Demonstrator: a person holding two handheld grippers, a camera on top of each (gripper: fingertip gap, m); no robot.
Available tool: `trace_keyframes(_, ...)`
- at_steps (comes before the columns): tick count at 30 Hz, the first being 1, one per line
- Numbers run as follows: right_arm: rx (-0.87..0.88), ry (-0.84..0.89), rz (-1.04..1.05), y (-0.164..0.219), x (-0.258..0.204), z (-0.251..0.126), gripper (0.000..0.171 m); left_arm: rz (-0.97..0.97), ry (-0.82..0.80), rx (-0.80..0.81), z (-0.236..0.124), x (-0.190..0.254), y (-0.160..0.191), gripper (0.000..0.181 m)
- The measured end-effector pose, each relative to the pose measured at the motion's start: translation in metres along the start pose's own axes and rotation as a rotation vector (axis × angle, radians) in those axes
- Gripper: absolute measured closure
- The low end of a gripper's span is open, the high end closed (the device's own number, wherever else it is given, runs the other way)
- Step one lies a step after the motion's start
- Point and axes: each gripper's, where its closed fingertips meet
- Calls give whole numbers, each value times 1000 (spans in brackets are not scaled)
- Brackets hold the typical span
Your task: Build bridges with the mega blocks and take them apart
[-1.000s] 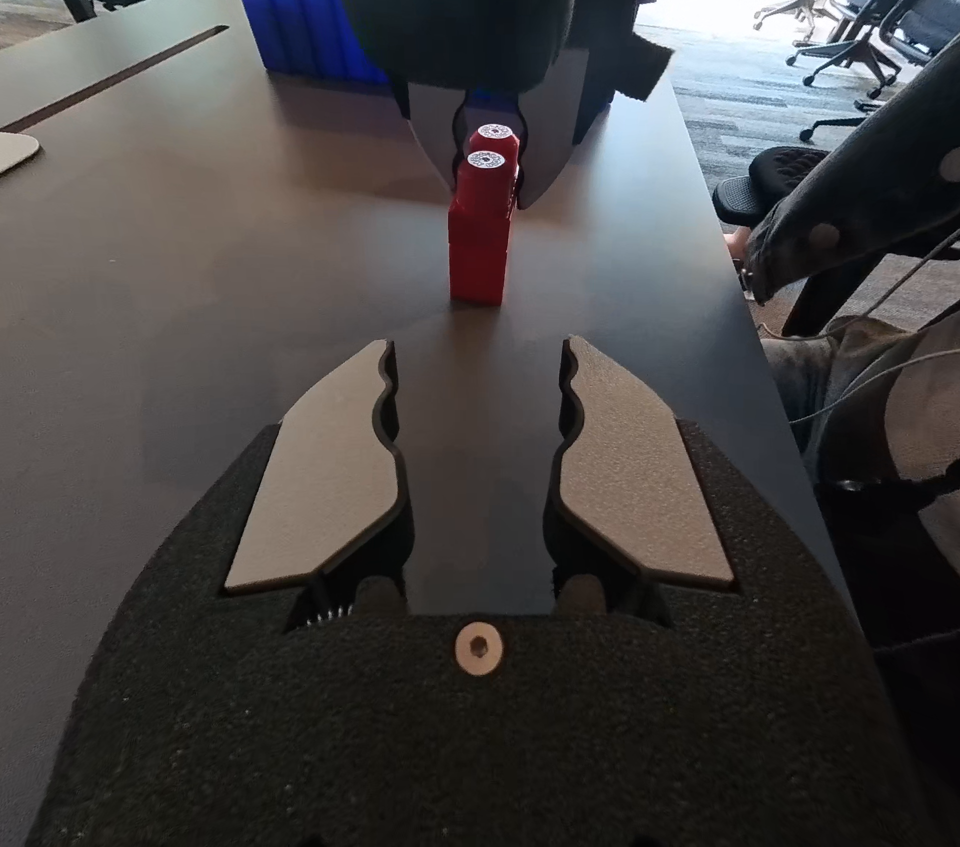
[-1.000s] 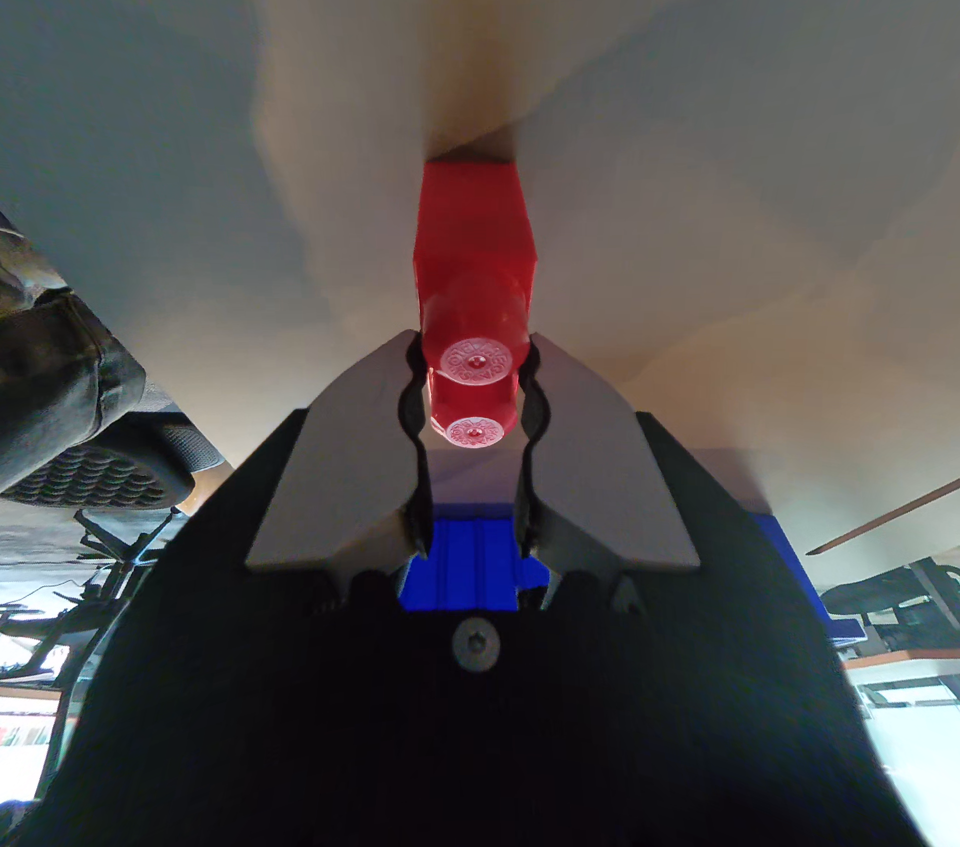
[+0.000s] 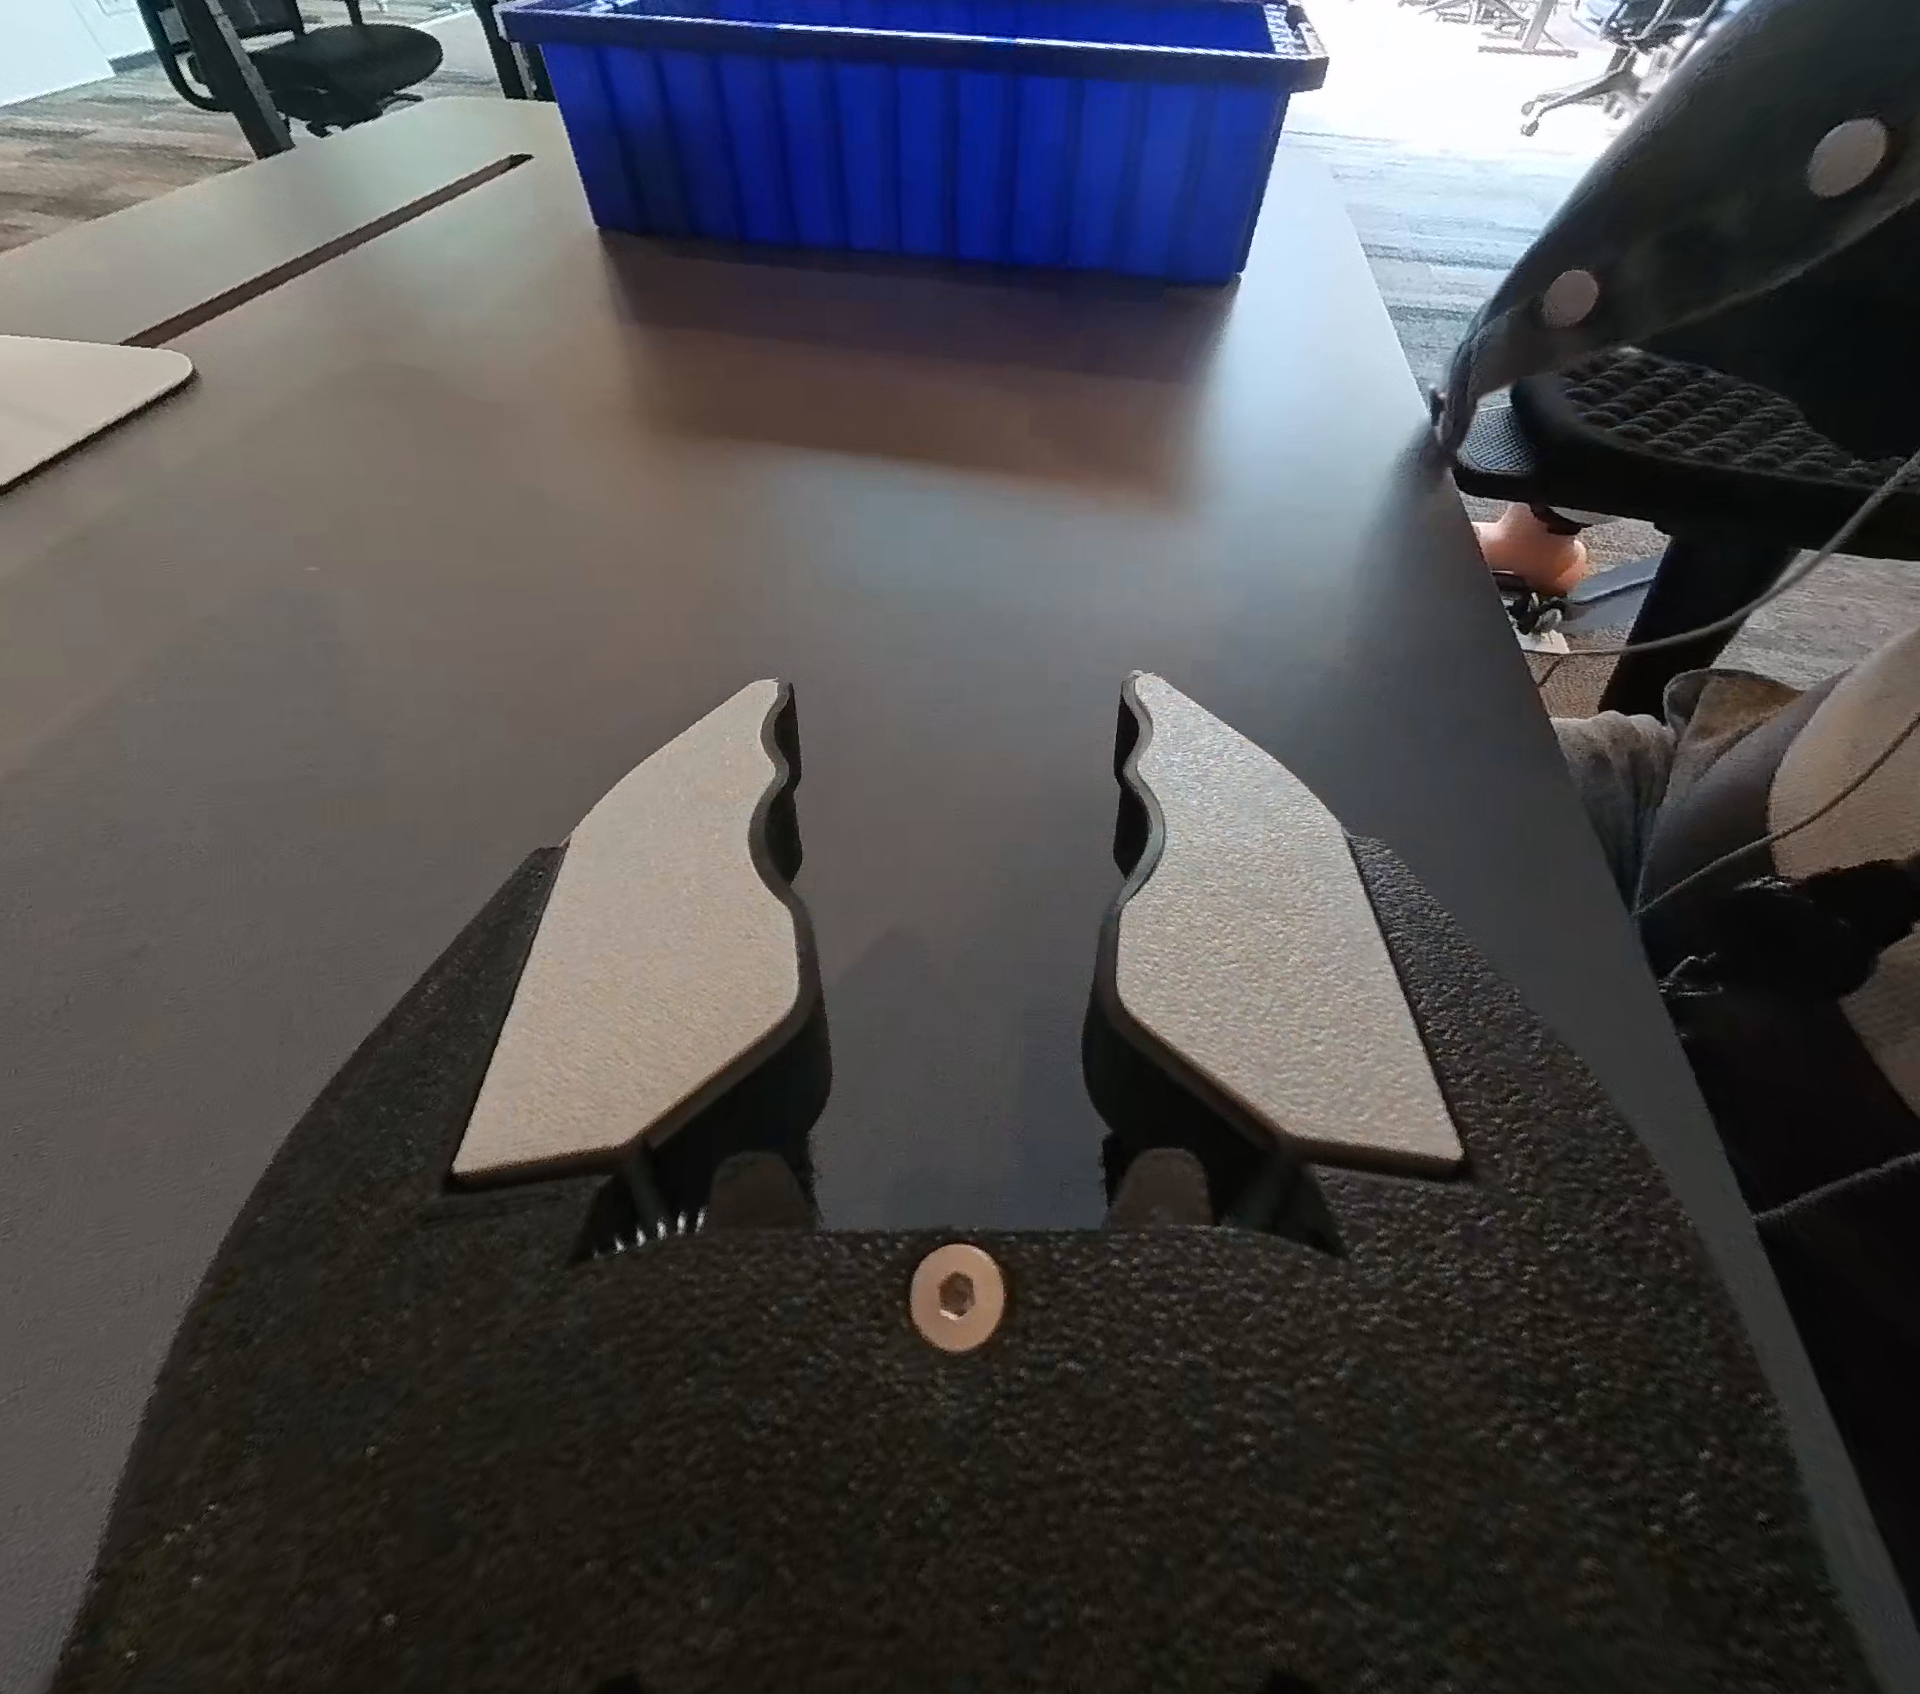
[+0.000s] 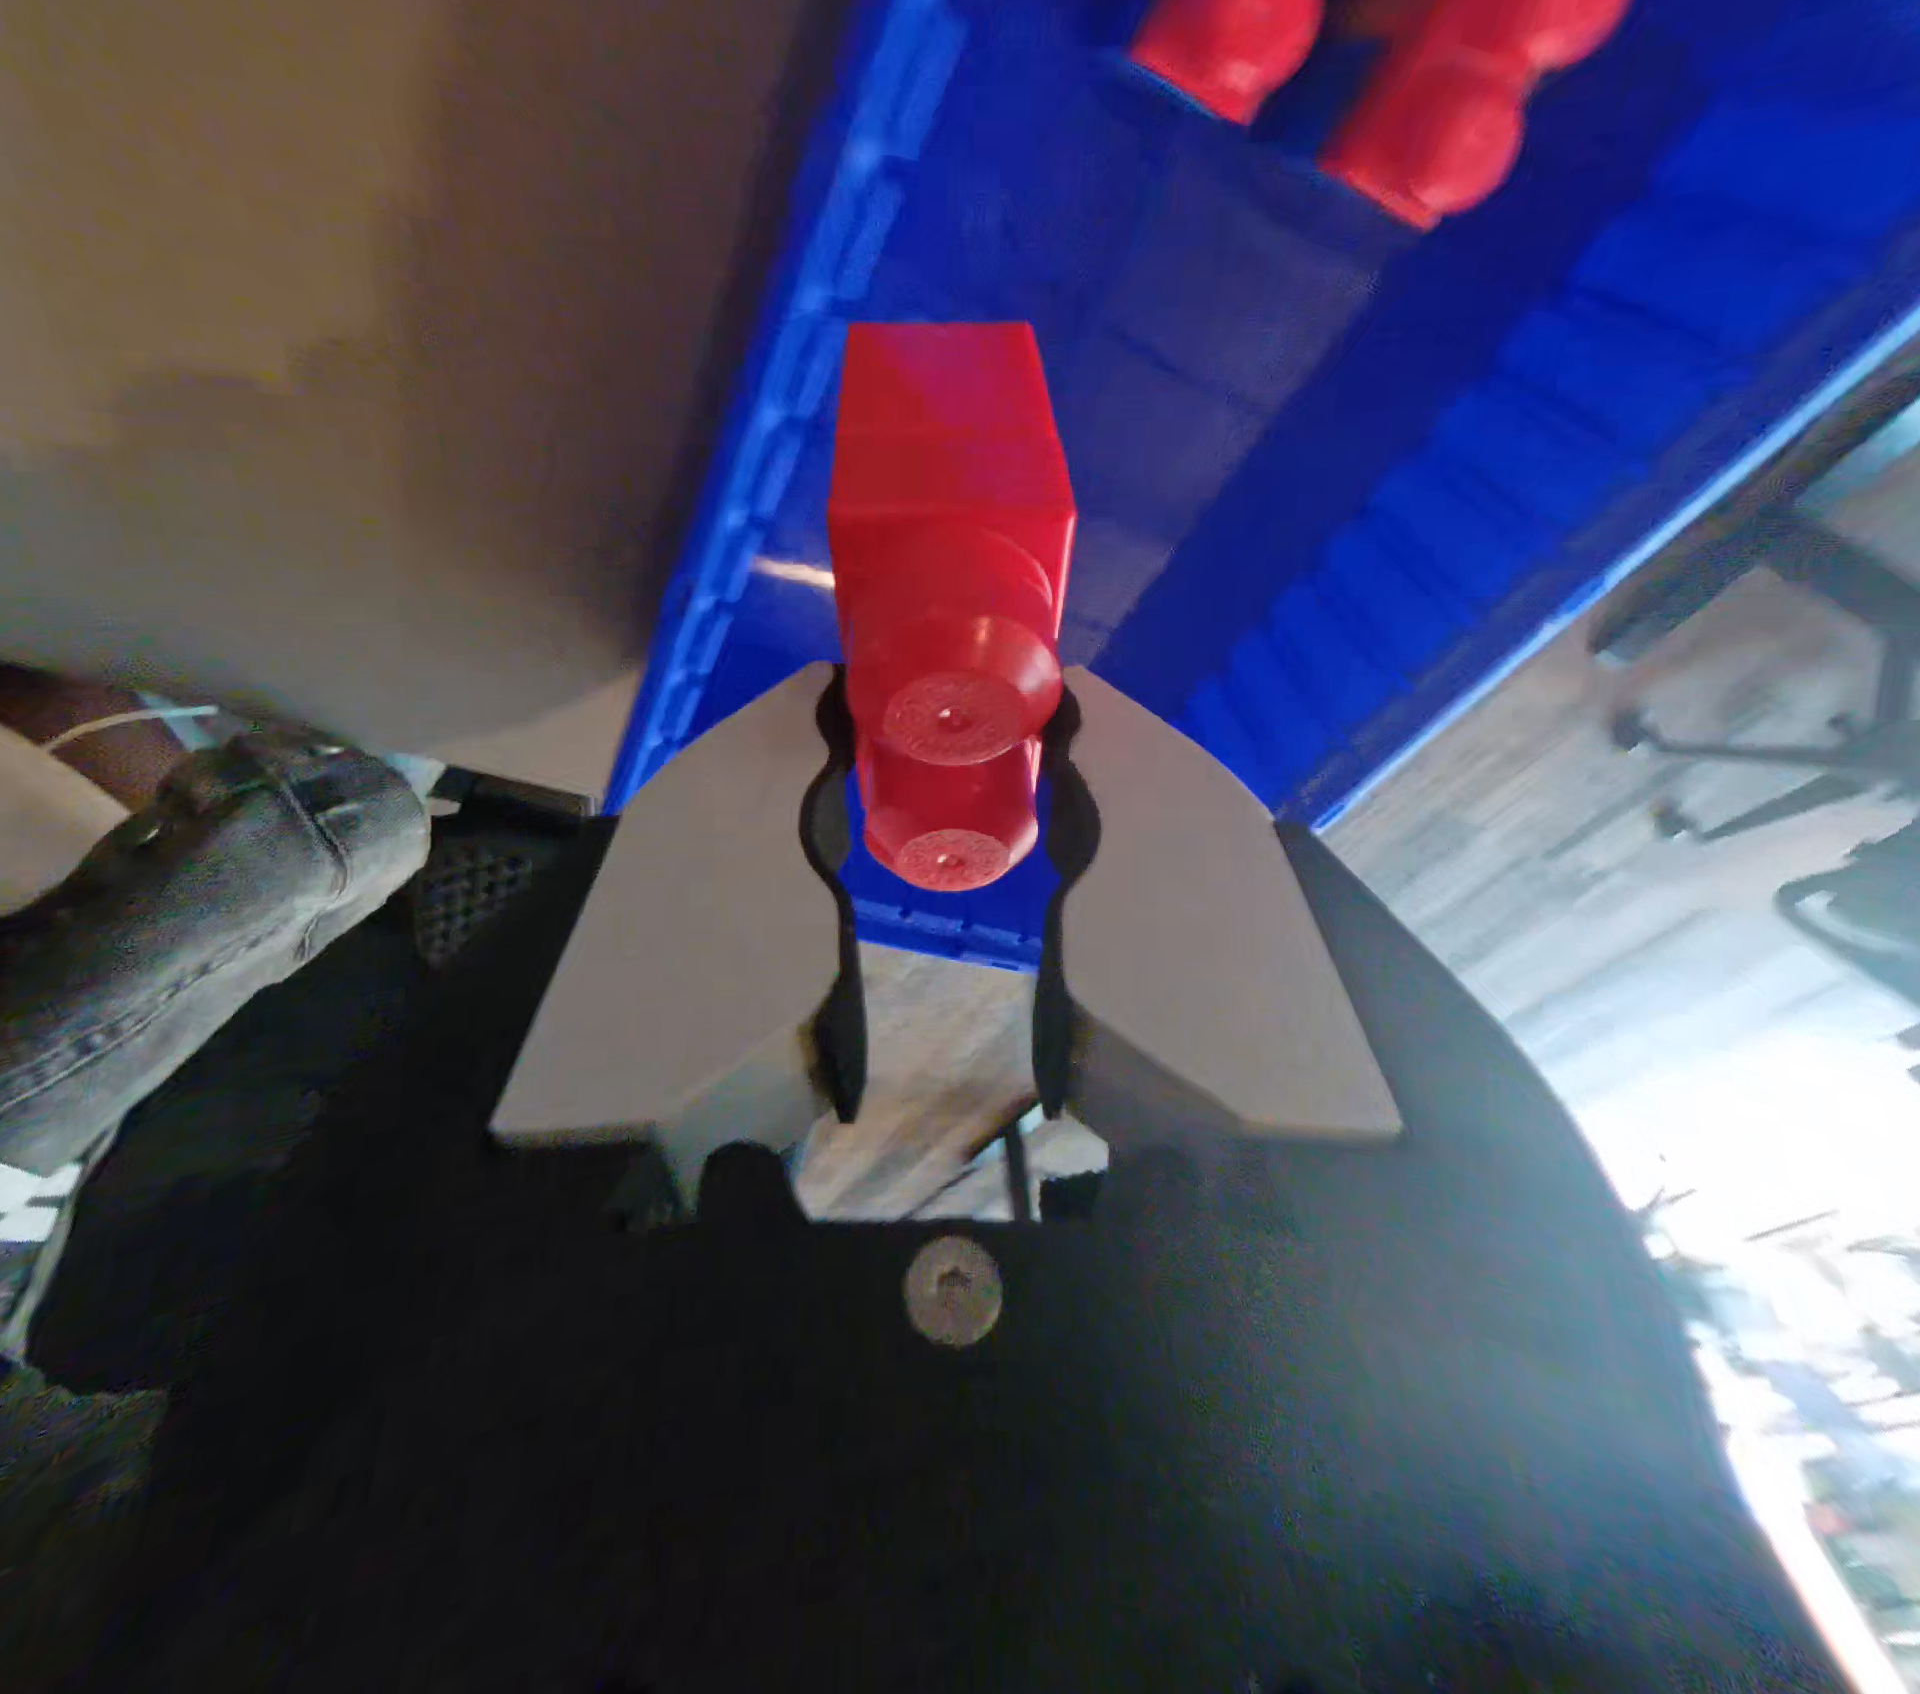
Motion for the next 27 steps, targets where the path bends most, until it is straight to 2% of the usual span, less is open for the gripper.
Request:
trace_keyframes(5,-29,41,212,11,75,34,137,1,0,7,0,-1,-1,124)
trace_keyframes(10,-35,45,344,5,121,73,137,10,5,11,1,-1,-1,125)
trace_keyframes(17,-55,44,454,-4,159,115,137,20,22,-3,2,2,0,125)
trace_keyframes(27,-85,36,470,-14,172,153,137,28,41,-13,3,5,2,124)
Point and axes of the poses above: each gripper's, where its closed fingertips meet, z out along the fingers, y out of its underside, x = y × z across the jaws, and after that the axes turned 13 degrees about x, right-handed
